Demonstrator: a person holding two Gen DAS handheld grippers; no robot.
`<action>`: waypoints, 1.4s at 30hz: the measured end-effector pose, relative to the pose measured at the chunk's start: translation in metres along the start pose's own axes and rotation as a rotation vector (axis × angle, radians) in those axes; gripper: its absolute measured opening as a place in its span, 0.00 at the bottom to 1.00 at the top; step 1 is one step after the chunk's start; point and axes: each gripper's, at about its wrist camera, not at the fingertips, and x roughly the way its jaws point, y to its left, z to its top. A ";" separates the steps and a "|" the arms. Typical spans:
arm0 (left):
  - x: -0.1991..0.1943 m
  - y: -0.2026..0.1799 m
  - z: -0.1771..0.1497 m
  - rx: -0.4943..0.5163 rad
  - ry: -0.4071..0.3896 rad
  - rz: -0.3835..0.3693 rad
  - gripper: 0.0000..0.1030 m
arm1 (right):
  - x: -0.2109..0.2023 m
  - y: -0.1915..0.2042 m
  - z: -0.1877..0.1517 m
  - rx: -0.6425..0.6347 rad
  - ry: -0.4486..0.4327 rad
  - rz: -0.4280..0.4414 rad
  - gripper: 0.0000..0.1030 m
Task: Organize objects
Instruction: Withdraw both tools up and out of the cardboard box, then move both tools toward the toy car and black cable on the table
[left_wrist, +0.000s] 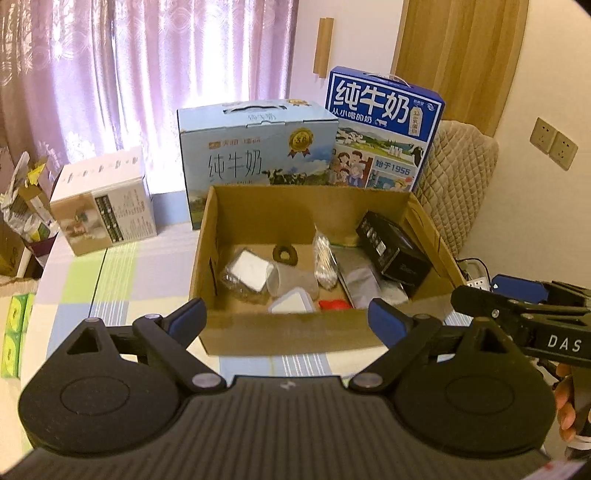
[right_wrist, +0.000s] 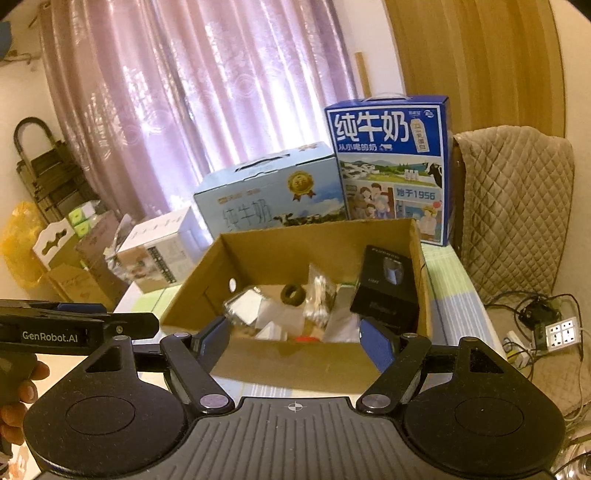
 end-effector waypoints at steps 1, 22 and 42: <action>-0.003 0.000 -0.004 -0.005 0.002 0.000 0.90 | -0.002 0.001 -0.003 0.000 0.003 0.005 0.72; -0.019 0.003 -0.060 -0.026 0.097 0.007 0.90 | -0.009 -0.001 -0.060 0.006 0.133 0.020 0.72; 0.003 0.017 -0.100 -0.086 0.205 0.024 0.90 | 0.020 -0.004 -0.100 -0.008 0.263 -0.016 0.72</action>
